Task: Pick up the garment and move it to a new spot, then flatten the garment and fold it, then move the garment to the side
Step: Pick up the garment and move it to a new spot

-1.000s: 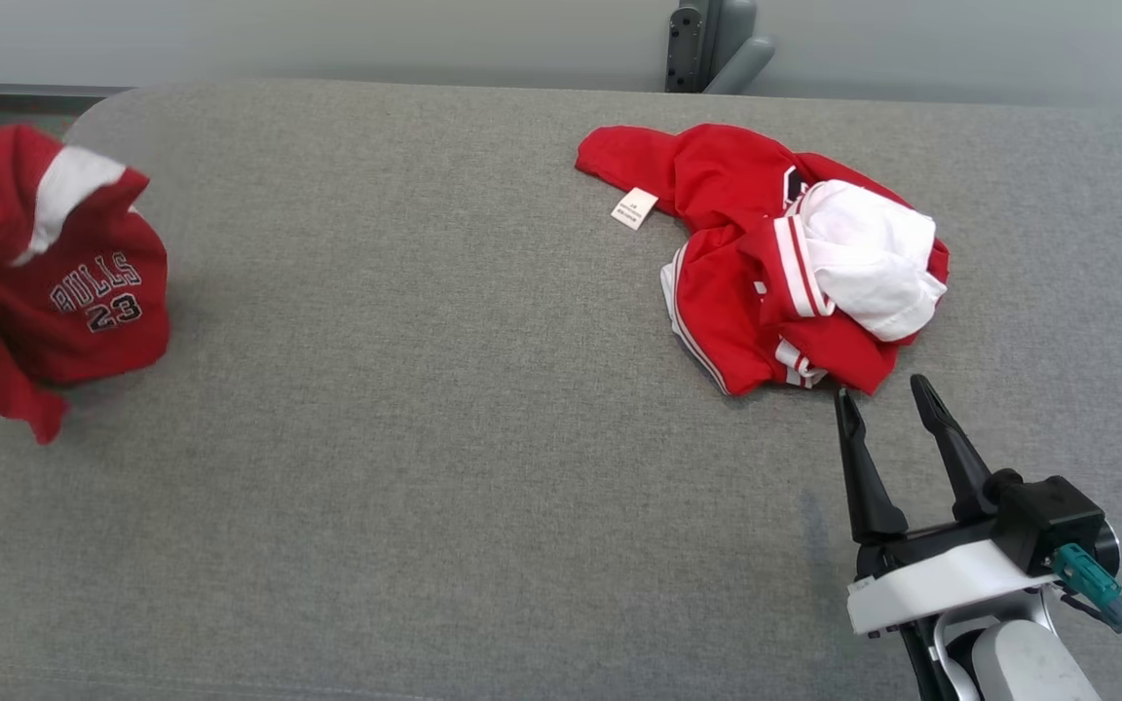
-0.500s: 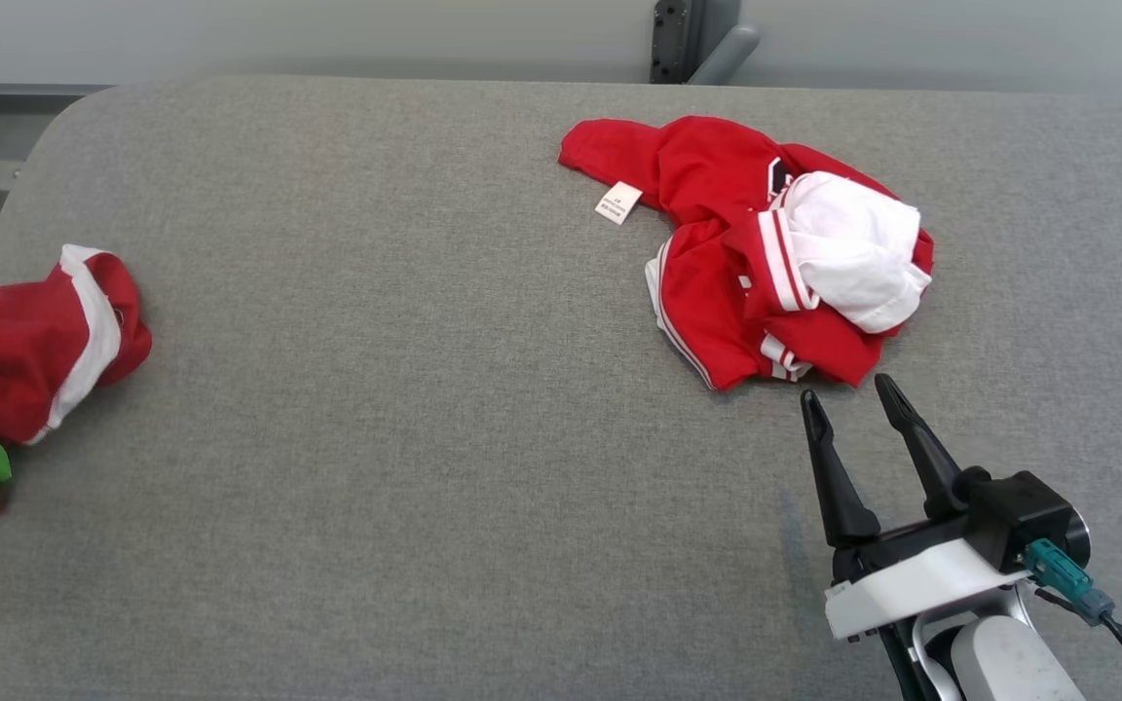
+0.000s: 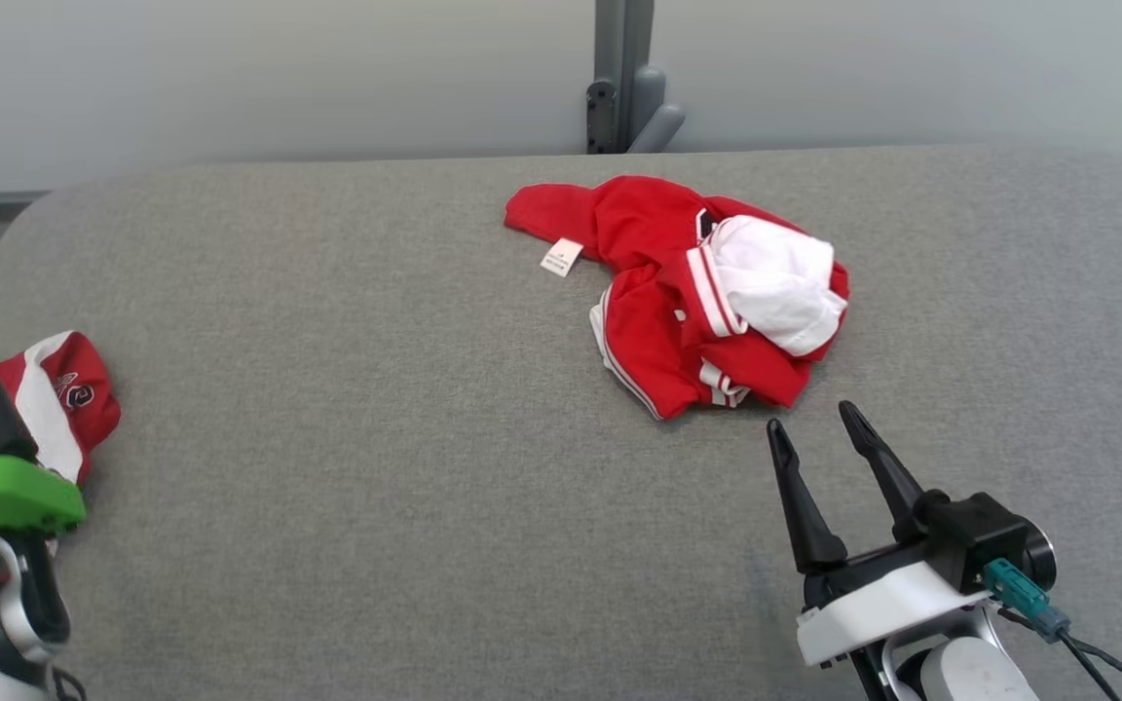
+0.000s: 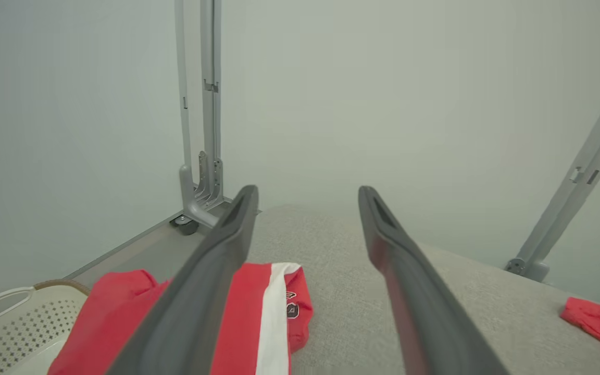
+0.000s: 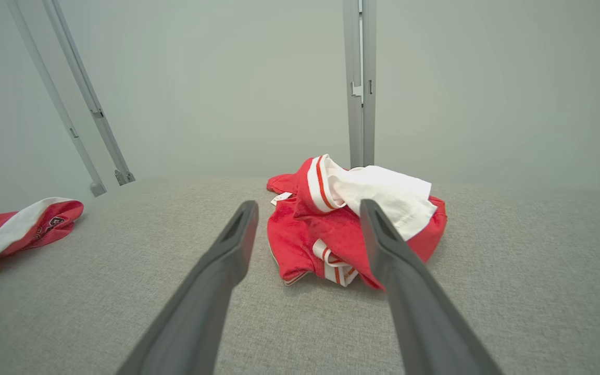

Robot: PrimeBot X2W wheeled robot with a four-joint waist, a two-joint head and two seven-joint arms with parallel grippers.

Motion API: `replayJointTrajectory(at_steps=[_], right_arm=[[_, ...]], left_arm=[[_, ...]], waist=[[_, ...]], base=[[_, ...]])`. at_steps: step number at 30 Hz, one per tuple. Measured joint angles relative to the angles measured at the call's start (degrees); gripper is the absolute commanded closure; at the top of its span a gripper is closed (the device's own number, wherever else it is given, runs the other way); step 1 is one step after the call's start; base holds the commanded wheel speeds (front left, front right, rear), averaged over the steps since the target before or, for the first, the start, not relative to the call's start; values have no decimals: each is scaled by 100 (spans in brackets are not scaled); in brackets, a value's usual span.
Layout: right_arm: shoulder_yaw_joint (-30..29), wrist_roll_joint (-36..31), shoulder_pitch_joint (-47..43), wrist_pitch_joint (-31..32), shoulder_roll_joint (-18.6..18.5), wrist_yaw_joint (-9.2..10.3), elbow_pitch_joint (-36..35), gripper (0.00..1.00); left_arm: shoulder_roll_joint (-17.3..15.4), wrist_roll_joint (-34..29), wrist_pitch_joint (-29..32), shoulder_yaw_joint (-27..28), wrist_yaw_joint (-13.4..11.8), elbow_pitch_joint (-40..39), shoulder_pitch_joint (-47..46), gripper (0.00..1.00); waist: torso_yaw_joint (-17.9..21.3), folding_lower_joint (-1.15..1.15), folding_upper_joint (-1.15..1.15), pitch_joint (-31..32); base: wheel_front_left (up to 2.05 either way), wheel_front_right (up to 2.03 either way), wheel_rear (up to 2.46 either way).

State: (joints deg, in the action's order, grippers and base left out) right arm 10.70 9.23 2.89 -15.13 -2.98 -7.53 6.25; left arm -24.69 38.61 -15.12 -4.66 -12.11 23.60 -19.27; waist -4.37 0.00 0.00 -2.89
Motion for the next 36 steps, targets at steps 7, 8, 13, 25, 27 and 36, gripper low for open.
replayJointTrajectory(at_steps=[7,8,13,25,27,36], right_arm=[[30,-36,-17,0,4,0,-48,0],[23,-34,-23,0,11,0,-79,0],[-43,-83,-139,0,15,0,-137,0],[-298,-259,-440,0,16,0,-155,0],[-307,-311,-494,0,11,0,-152,0],[-359,-335,-597,0,13,0,-24,0]], left_arm=[[744,-928,-1,436,53,-1447,1279,0],[816,-1102,-2,446,87,-1596,1421,0],[1203,-2017,-2,332,335,-2042,2006,0],[1987,-3019,-1,12,764,-1845,2809,0],[2027,-3041,-1,3,847,-1769,2811,0],[2143,-3270,-1,-73,962,-1685,2807,0]], waist=[[351,0,0,231],[402,0,0,265],[598,0,0,423],[736,0,0,767],[727,0,0,795],[696,0,0,821]], base=[[0,0,0],[0,0,0],[0,0,0],[0,0,0],[0,0,0],[0,0,0]])
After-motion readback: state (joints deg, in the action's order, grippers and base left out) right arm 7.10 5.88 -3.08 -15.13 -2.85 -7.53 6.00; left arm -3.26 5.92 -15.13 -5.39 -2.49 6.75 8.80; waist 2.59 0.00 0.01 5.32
